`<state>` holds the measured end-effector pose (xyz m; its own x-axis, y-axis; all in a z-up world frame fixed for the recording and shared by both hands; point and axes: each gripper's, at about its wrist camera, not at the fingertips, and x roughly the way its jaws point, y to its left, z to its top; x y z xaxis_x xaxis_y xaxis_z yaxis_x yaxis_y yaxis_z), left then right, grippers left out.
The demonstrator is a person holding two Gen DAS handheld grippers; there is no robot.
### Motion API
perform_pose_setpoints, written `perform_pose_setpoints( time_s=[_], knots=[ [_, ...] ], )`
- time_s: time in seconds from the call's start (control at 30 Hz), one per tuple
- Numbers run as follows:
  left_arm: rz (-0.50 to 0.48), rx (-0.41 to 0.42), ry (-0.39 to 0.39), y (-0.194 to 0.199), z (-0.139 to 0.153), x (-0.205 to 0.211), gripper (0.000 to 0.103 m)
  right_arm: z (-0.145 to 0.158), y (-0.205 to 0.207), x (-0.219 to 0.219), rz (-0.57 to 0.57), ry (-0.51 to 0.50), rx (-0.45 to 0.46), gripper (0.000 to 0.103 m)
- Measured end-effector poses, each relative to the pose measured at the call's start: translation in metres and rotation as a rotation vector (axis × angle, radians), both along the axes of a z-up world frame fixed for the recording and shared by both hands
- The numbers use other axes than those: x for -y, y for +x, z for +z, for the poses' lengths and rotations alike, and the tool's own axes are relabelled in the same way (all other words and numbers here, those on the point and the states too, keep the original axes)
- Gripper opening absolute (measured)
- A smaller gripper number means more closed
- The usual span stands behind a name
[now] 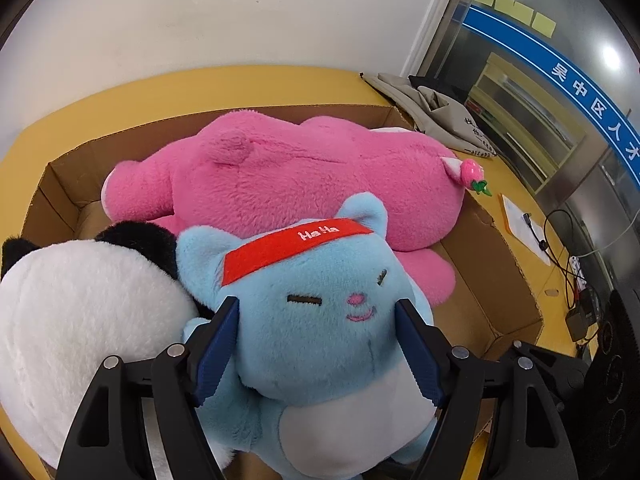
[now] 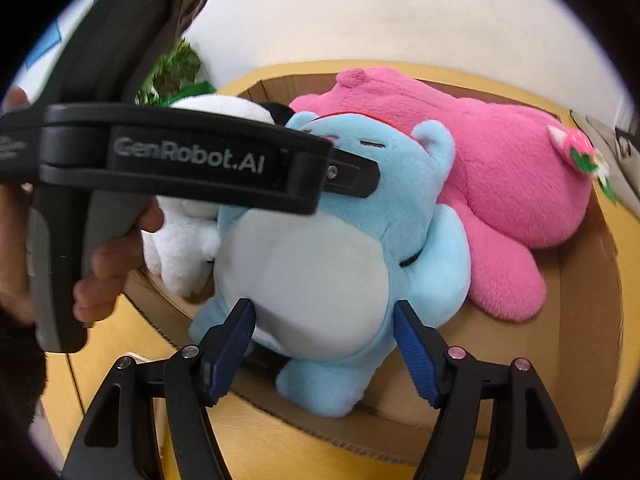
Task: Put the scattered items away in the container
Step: 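Carry the blue bear with the left gripper into the box beside the panda, then open the left gripper and withdraw from the box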
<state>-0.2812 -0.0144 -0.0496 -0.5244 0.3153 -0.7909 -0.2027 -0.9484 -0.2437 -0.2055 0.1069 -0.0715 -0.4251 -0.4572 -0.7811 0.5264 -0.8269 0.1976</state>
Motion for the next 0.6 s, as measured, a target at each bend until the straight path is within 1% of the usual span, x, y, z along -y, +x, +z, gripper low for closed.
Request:
perform_pose_setpoints(
  time_s=[0.1,0.13,0.17,0.23,0.3,0.33,0.43,0.5,0.53,0.6],
  knots=[
    [0.009,-0.021,-0.004,0.009,0.005,-0.001,0.081,0.004,0.008,-0.007,-0.018,-0.052,-0.016,0.075],
    [0.018,-0.032,-0.001,0.014,0.009,0.001,0.081,0.008,0.013,-0.010,-0.031,-0.057,-0.039,0.079],
    [0.028,-0.047,0.013,0.020,0.014,0.004,0.083,0.013,0.017,-0.012,-0.045,-0.053,-0.068,0.079],
    [0.064,-0.099,0.035,0.039,0.029,0.013,0.095,0.024,0.025,-0.015,-0.068,-0.044,-0.126,0.081],
    [0.107,-0.163,0.053,0.061,0.047,0.026,0.102,0.033,0.028,-0.019,-0.098,-0.039,-0.175,0.082],
    [0.126,-0.185,0.054,0.072,0.054,0.031,0.103,0.039,0.032,-0.020,-0.113,-0.034,-0.195,0.083],
    [0.150,-0.235,0.013,0.103,0.072,0.036,0.103,0.053,0.043,-0.020,-0.138,0.003,-0.243,0.084],
    [0.152,-0.245,-0.038,0.118,0.080,0.032,0.103,0.072,0.073,-0.025,-0.151,0.011,-0.253,0.084],
    [0.156,-0.245,-0.050,0.124,0.083,0.032,0.103,0.076,0.081,-0.029,-0.158,0.008,-0.256,0.084],
    [0.156,-0.245,-0.044,0.138,0.089,0.032,0.103,0.076,0.091,-0.026,-0.168,0.002,-0.267,0.084]
  ],
)
